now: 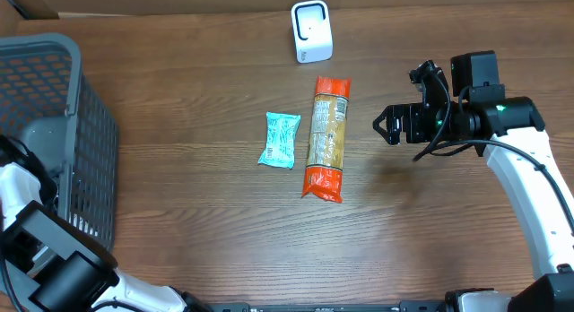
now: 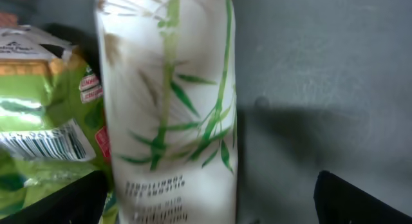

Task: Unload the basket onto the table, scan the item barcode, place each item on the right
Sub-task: 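Grasp the white bamboo-print lotion tube in the basket with the left gripper, then place the white lotion tube left of the mint-green packet, then grasp the green jasmine rice pouch in the basket with the left gripper, then place the green pouch left of the lotion tube and hold position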

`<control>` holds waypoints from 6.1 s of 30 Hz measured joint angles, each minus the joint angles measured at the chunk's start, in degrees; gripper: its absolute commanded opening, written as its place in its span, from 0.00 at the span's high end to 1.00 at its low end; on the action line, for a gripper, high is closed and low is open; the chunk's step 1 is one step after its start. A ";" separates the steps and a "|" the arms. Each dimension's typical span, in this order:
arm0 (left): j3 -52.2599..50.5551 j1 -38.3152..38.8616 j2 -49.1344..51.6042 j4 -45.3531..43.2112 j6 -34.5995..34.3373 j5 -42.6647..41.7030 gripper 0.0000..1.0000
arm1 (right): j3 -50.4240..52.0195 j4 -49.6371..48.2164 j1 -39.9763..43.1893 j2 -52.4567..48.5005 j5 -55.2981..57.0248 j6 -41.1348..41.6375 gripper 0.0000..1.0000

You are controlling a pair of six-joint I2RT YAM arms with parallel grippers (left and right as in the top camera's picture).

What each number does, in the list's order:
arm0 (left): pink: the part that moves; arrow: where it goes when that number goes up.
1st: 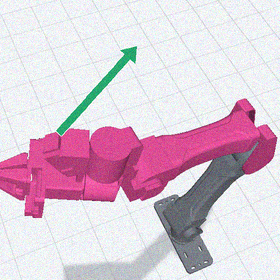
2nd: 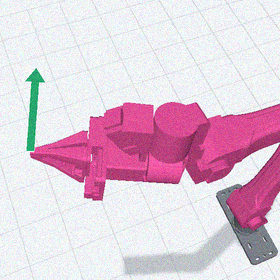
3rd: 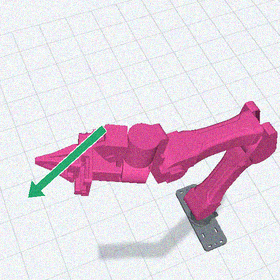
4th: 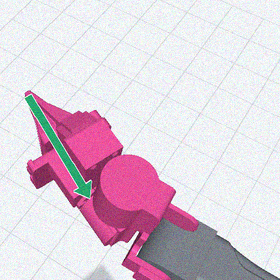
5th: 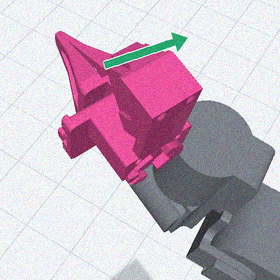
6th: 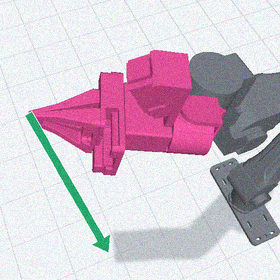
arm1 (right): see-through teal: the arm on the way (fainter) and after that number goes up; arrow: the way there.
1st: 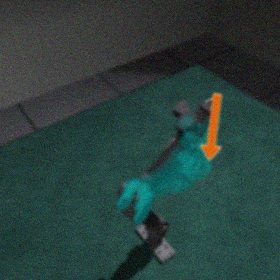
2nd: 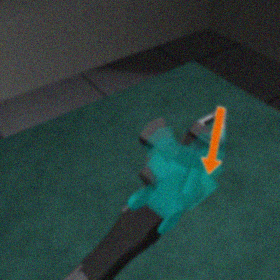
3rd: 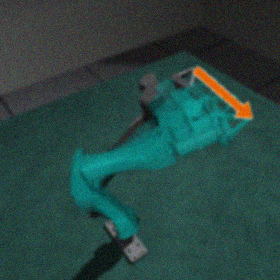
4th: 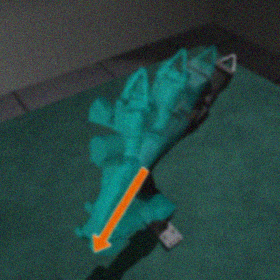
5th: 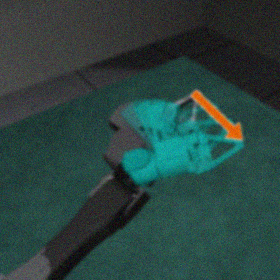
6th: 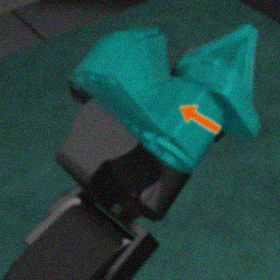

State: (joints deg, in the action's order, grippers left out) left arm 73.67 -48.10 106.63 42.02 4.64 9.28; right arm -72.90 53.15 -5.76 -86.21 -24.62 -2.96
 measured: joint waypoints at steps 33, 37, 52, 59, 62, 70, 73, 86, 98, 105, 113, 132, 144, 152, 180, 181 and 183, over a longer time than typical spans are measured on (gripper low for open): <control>73.48 12.72 8.35 45.33 -6.08 -6.80 0.96 | 0.00 -0.07 -0.02 0.00 0.02 -0.04 0.00; 87.71 23.93 6.82 52.81 -6.16 -10.75 0.96 | 0.00 -0.92 -0.02 0.00 0.00 -0.02 0.00; 46.23 56.28 13.00 35.28 -18.64 -8.68 0.95 | 0.00 -0.79 0.00 0.00 0.02 -0.02 0.00; 27.15 59.45 18.73 22.05 -21.46 -12.68 0.73 | 0.00 -0.28 -0.02 0.00 0.02 -0.04 0.00; 24.90 59.54 19.06 20.24 -21.97 -13.31 0.32 | 0.00 0.02 -0.02 0.00 0.02 0.00 0.00; 28.02 59.47 18.01 21.09 -21.35 -15.15 0.18 | -0.02 0.00 -0.02 0.00 0.02 -0.02 0.00; 34.16 58.97 15.19 23.61 -21.14 -15.69 0.16 | 0.00 -0.02 0.00 0.00 0.02 -0.02 0.00; 52.48 24.90 -17.11 42.66 -21.70 -7.28 0.11 | 0.00 0.00 0.00 0.00 0.00 -0.02 0.00; 25.83 0.57 -14.10 22.84 -19.98 -5.18 0.09 | 0.00 -0.07 -0.02 0.00 0.02 -0.02 0.00; 4.33 0.28 -13.90 10.54 -12.35 -1.01 0.01 | 0.00 -0.22 0.00 0.00 0.02 -0.02 0.00; -3.78 -3.17 -13.88 -1.09 -3.15 3.74 0.00 | 0.00 -0.04 0.00 0.00 0.00 -0.02 0.00; -6.47 -8.33 -2.45 -8.66 7.87 1.11 0.72 | 0.00 -0.33 -0.02 0.00 1.05 0.00 0.00; -2.99 -6.45 -2.64 -5.01 7.32 -2.91 0.96 | 0.00 -1.42 0.00 0.00 1.09 -0.02 0.00; 16.65 2.64 -2.45 7.32 4.81 -9.33 0.96 | 0.00 -1.55 0.00 0.00 1.11 -0.07 0.00; -0.09 42.77 -8.33 4.28 -10.97 -28.24 0.94 | 0.09 -2.21 -0.13 0.00 -1.51 2.01 0.00; -2.97 42.77 -8.07 1.31 -11.19 -28.06 0.91 | 0.11 -2.51 -0.31 0.00 -1.57 2.73 0.00; -7.39 42.77 -7.80 -3.80 -11.72 -27.91 0.87 | 0.11 -3.30 -0.94 -0.22 -1.79 4.26 0.00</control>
State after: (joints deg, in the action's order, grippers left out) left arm 66.28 -5.32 98.83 38.22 -7.07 -18.63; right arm -72.79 49.84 -6.70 -86.43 -26.41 1.30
